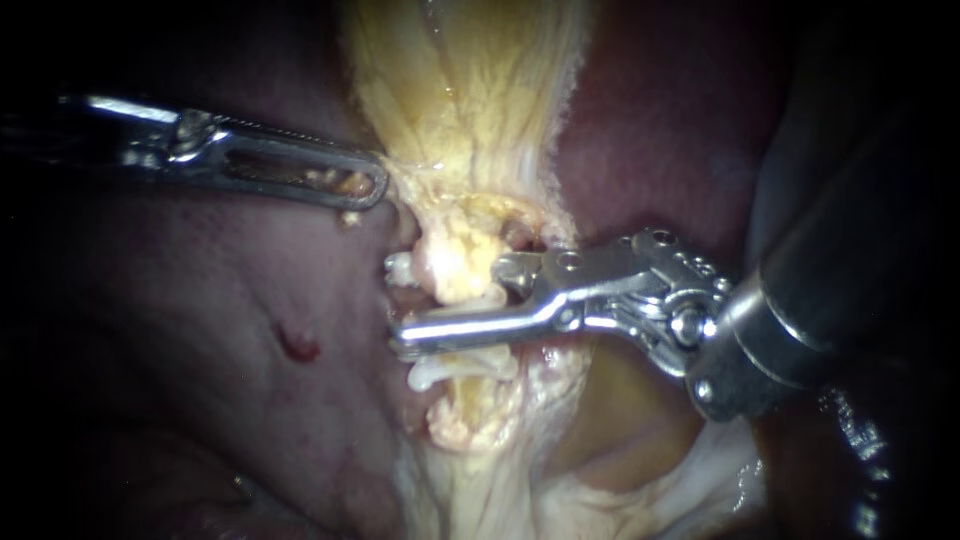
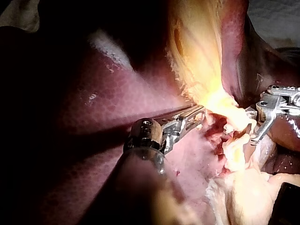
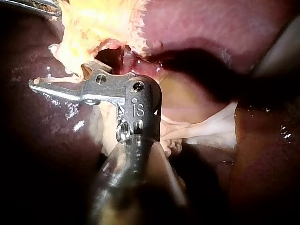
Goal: Clipping third clip left tube
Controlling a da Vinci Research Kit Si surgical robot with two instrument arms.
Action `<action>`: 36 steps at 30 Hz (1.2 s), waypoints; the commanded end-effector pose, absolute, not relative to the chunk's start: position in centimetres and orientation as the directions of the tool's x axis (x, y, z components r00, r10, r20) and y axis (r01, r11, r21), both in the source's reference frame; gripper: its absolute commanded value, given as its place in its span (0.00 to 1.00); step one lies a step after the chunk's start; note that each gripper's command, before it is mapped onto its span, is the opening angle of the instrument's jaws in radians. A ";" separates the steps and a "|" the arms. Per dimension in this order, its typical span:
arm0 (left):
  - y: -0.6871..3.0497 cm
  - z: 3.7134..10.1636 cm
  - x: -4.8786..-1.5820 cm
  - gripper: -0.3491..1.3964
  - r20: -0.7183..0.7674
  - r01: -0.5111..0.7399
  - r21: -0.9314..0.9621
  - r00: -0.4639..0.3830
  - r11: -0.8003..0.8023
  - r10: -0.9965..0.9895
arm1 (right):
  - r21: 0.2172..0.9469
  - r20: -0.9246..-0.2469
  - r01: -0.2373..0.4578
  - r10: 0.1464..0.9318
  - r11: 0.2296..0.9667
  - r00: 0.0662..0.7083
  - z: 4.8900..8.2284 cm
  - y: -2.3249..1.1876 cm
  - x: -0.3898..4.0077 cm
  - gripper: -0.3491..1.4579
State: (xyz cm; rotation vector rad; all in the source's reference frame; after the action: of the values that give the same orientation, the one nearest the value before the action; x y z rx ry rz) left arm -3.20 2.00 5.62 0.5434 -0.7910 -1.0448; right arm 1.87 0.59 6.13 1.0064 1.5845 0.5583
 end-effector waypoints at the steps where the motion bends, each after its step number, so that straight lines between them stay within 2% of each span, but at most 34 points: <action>1: 2.00 5.62 -3.20 0.00 0.312 0.548 0.726 0.276 0.415 -0.909 | 0.793 -0.547 0.311 0.837 0.524 -0.015 6.15 0.58 1.89 0.41; 8: 2.00 5.62 -3.21 0.00 0.312 0.548 0.726 0.276 0.415 -0.909 | 0.791 -0.549 0.315 0.836 0.524 -0.014 6.16 0.58 1.92 0.40; 16: 2.00 5.63 -3.21 0.00 0.312 0.548 0.726 0.276 0.416 -0.909 | 0.789 -0.551 0.318 0.835 0.525 -0.011 6.20 0.59 1.89 0.33; 20: 1.99 5.63 -3.21 0.00 0.313 0.548 0.726 0.276 0.416 -0.909 | 0.781 -0.556 0.339 0.831 0.524 -0.002 6.22 0.58 1.87 0.24; 22: 1.99 5.63 -3.21 0.00 0.313 0.548 0.726 0.276 0.416 -0.909 | 0.766 -0.567 0.377 0.824 0.520 0.016 6.22 0.59 1.85 0.17; 28: 1.99 5.63 -3.21 0.00 0.313 0.548 0.726 0.276 0.416 -0.909 | 0.763 -0.578 0.374 0.815 0.526 0.032 6.23 0.58 1.84 0.00; 36: 1.99 5.64 -3.21 0.00 0.313 0.548 0.726 0.276 0.416 -0.909 | 0.763 -0.583 0.367 0.811 0.531 0.039 6.22 0.61 1.83 0.00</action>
State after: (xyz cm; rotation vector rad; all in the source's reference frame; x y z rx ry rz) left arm -3.21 1.99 5.64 0.5410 -0.7906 -1.0453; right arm 1.86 0.60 6.22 1.0412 1.5582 0.4567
